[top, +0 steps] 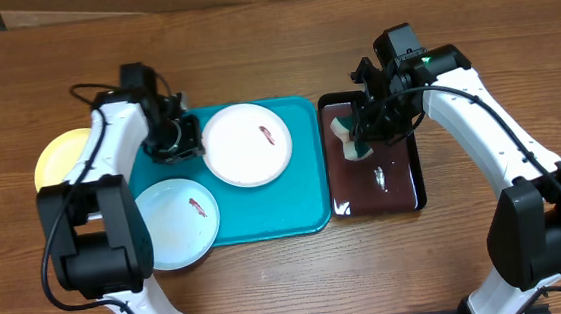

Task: Clean dirty plates on tray and stack at the side

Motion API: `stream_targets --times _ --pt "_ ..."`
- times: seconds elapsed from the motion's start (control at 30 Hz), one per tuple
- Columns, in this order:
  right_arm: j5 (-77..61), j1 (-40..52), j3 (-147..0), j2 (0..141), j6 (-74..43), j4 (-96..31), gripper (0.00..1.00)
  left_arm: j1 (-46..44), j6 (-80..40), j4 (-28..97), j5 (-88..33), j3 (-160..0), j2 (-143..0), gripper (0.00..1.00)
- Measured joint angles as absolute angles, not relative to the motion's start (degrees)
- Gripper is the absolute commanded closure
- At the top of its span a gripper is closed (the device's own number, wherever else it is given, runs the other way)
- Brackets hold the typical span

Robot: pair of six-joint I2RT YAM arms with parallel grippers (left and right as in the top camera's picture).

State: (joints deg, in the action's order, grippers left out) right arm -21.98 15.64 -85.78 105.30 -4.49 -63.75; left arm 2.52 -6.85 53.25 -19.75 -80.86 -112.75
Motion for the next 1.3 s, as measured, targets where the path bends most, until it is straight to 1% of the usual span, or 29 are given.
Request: stream_targets --times 0.33,0.7,0.93,1.07,1.3 --pt "-19.49 15.64 -85.78 105.30 -4.49 -62.15 0.96 -3.05 -7.77 54.78 -18.31 -80.86 -112.75 0.96" --pt "-18.55 17.28 -91.66 105.30 -4.51 -61.76 0.96 -3.44 -9.04 56.51 -15.35 -80.86 -112.75 0.96" --pt "-9.87 25.39 -91.72 105.30 -5.34 -58.65 0.96 -5.30 -10.83 56.38 -12.27 -80.14 -112.75 0.96" --pt "-3.36 30.76 -91.72 105.30 -5.82 -57.08 0.96 -5.34 -12.32 55.57 -9.82 -78.96 -112.75 0.96" --pt "6.28 37.63 -91.72 105.51 -7.03 -53.15 0.96 -5.41 -13.39 55.29 -8.27 -78.30 -112.75 0.96"
